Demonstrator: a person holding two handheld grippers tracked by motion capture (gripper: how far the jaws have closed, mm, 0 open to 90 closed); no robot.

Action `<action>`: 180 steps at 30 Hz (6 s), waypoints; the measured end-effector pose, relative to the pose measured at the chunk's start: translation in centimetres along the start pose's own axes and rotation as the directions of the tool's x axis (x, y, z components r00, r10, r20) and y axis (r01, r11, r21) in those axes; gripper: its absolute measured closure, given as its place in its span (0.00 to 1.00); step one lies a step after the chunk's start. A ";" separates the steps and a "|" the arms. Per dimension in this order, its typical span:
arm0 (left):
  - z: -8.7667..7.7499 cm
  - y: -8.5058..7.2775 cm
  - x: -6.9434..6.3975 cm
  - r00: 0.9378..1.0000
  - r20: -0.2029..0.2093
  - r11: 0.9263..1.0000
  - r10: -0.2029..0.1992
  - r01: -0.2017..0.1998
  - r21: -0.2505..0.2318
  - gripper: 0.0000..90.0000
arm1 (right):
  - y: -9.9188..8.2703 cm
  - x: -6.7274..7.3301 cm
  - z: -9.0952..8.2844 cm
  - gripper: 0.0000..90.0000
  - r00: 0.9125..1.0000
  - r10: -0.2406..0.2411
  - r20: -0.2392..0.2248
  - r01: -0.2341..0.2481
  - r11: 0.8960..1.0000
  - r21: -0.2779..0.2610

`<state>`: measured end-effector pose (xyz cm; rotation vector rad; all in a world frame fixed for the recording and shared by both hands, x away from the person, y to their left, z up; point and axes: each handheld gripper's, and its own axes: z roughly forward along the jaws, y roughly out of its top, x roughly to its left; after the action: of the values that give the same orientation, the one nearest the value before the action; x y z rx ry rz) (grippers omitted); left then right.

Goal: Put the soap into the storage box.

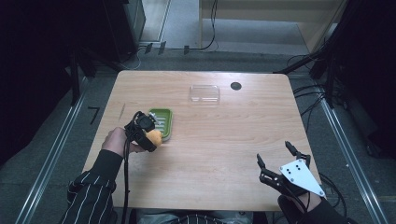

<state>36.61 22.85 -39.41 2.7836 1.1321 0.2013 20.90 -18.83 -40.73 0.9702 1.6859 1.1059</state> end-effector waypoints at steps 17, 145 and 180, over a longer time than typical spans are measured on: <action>-0.4 1.6 1.1 1.000 -0.009 1.000 -0.006 0.006 -0.028 0.44 | 0.0 0.0 0.0 0.15 1.000 0.000 -0.001 0.000 1.000 0.002; 4.4 5.5 4.2 0.985 -0.122 0.993 -0.118 0.119 0.002 0.18 | -0.1 -0.1 0.0 0.15 1.000 0.000 -0.003 0.000 1.000 0.003; -0.8 0.6 -0.4 0.992 -0.086 0.996 -0.090 0.090 -0.001 0.03 | 0.1 0.2 -0.1 0.15 1.000 -0.002 0.001 0.002 1.000 0.003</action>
<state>36.55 22.21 -38.59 2.7425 1.2757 0.3136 20.77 -18.69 -40.69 0.9705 1.6875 1.1018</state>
